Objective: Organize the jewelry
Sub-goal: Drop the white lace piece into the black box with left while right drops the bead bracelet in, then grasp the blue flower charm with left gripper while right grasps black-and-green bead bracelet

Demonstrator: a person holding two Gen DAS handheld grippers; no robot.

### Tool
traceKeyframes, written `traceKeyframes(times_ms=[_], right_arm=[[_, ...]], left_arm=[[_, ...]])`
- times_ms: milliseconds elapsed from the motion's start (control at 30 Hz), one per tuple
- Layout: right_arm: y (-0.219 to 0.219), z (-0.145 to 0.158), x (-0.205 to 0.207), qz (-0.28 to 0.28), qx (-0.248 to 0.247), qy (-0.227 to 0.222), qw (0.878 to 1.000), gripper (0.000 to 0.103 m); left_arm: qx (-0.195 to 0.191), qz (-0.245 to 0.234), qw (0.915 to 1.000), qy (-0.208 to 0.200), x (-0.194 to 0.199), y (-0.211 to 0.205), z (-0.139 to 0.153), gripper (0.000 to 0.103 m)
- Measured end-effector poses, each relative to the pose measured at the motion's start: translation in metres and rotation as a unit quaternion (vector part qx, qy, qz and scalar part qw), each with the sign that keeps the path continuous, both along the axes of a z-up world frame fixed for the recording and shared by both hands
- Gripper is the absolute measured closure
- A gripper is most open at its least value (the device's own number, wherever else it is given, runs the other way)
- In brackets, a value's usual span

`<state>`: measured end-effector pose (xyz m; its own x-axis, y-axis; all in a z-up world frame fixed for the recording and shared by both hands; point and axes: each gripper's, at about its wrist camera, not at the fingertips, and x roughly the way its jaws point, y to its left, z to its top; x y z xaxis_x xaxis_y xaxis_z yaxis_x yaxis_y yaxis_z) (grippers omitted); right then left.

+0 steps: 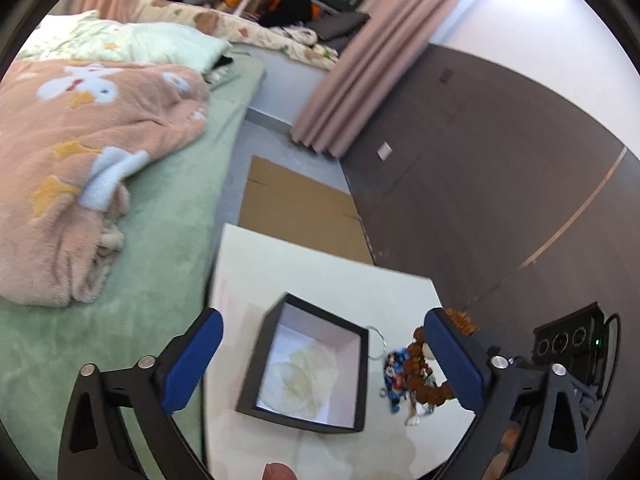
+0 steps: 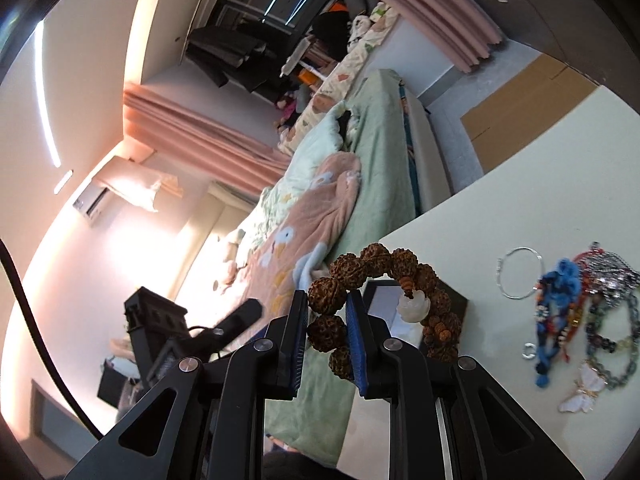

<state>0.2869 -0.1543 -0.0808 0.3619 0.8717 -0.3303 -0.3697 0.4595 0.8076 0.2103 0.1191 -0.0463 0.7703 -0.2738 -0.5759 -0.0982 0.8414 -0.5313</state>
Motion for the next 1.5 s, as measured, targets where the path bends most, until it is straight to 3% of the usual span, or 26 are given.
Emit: traceKeyframes(times_ms=[267, 400, 467, 600, 767, 933, 1100, 1233, 1500], right_arm=[[0.038, -0.004, 0.01, 0.011, -0.065, 0.007, 0.998, 0.081], [0.055, -0.007, 0.02, 0.024, -0.106, 0.016, 0.994, 0.054], [0.051, -0.001, 0.019, 0.02, -0.107, 0.011, 0.994, 0.05], [0.026, 0.015, 0.021, -0.024, -0.106, 0.003, 0.994, 0.042], [-0.021, 0.034, 0.016, -0.091, -0.099, -0.001, 0.991, 0.041], [-0.063, 0.029, 0.005, -0.136, -0.108, 0.018, 0.985, 0.039], [-0.09, 0.021, -0.005, -0.146, -0.126, 0.037, 0.98, 0.037], [-0.105, 0.018, -0.01, -0.151, -0.129, 0.042, 0.979, 0.023], [-0.13, 0.009, -0.006, -0.167, -0.142, 0.069, 0.973, 0.023]], left_arm=[[0.007, 0.029, 0.9995, 0.011, 0.001, 0.016, -0.001, 0.001], [0.014, 0.041, 0.999, 0.009, 0.0, 0.02, 0.0, 0.001], [0.018, 0.043, 0.9989, 0.01, -0.001, 0.02, -0.001, 0.001], [0.026, 0.038, 0.9989, 0.009, 0.0, 0.015, 0.0, 0.001], [0.054, 0.018, 0.9984, 0.007, 0.002, -0.001, 0.001, 0.001], [0.07, 0.0, 0.9975, 0.011, 0.006, -0.02, 0.0, 0.001], [0.087, -0.026, 0.9957, 0.019, 0.01, -0.048, -0.002, 0.001], [0.108, -0.042, 0.9931, 0.014, 0.013, -0.069, 0.002, 0.001], [0.155, -0.096, 0.9832, 0.008, 0.027, -0.122, 0.014, 0.001]])
